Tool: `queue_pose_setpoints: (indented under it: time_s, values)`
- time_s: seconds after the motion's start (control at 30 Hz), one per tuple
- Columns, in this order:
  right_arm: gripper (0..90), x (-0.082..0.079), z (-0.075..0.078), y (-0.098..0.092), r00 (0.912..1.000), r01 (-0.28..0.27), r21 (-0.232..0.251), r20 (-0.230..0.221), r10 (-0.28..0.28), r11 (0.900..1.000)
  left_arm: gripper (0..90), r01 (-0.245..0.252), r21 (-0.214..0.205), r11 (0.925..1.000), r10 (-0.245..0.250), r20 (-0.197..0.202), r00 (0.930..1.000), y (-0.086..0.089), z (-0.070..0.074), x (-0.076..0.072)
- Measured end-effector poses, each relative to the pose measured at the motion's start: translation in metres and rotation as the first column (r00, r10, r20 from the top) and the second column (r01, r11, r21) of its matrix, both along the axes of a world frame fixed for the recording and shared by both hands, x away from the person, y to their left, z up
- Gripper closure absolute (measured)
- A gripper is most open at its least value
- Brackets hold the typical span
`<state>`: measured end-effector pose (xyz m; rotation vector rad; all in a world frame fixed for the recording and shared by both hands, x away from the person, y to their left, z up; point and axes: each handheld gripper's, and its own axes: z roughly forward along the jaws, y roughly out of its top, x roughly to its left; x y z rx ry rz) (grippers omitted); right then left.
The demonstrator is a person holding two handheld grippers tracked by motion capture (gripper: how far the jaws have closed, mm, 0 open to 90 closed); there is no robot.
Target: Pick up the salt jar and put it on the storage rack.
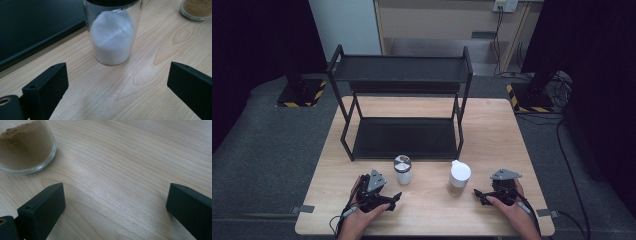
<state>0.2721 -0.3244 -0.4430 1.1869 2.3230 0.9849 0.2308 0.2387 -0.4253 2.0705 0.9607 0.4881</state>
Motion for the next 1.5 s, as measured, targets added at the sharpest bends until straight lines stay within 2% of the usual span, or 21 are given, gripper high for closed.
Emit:
queue_pose_setpoints:
  time_s: [0.53, 0.87, 0.93, 0.97, 1.0, 1.33, 1.43, 1.5]
  values:
    - [2.8, 0.000, 0.000, 0.000, 1.0000, -0.001, 0.001, 0.000, 0.001, 1.0000, 3.5, 0.020, 0.039, 0.9990, -0.020, 0.000, 0.9998, -0.014, 0.007, 0.012]
    - [2.8, 0.000, 0.000, 0.000, 1.0000, -0.001, 0.002, -0.001, 0.001, 1.0000, 3.6, 0.022, 0.028, 0.9994, -0.022, -0.014, 0.9997, -0.019, 0.009, 0.023]
    - [2.8, 0.000, 0.000, 0.000, 1.0000, -0.001, 0.002, -0.001, 0.001, 1.0000, 3.6, 0.024, 0.039, 0.9989, -0.024, -0.010, 0.9997, -0.022, 0.010, 0.025]
    - [2.8, 0.000, 0.000, 0.000, 1.0000, -0.001, 0.002, -0.001, 0.001, 1.0000, 3.6, 0.038, 0.034, 0.9987, -0.038, 0.005, 0.9993, -0.021, 0.008, 0.027]
    - [2.8, 0.000, 0.000, 0.000, 1.0000, -0.001, 0.002, -0.001, 0.001, 1.0000, 3.5, 0.022, 0.032, 0.9993, -0.022, -0.010, 0.9997, -0.023, 0.010, 0.027]
    - [2.8, 0.000, 0.000, 0.000, 1.0000, -0.002, 0.002, -0.001, 0.002, 1.0000, 3.5, 0.007, 0.043, 0.9991, -0.007, -0.004, 1.0000, -0.029, 0.007, 0.036]
    - [2.8, 0.000, 0.000, -0.001, 1.0000, -0.002, 0.002, -0.001, 0.002, 1.0000, 3.5, -0.004, 0.027, 0.9996, 0.004, -0.007, 1.0000, -0.027, 0.006, 0.039]
    - [2.8, 0.000, 0.000, -0.001, 1.0000, -0.002, 0.002, -0.001, 0.002, 1.0000, 3.5, -0.001, 0.032, 0.9995, 0.001, -0.006, 1.0000, -0.028, 0.006, 0.039]
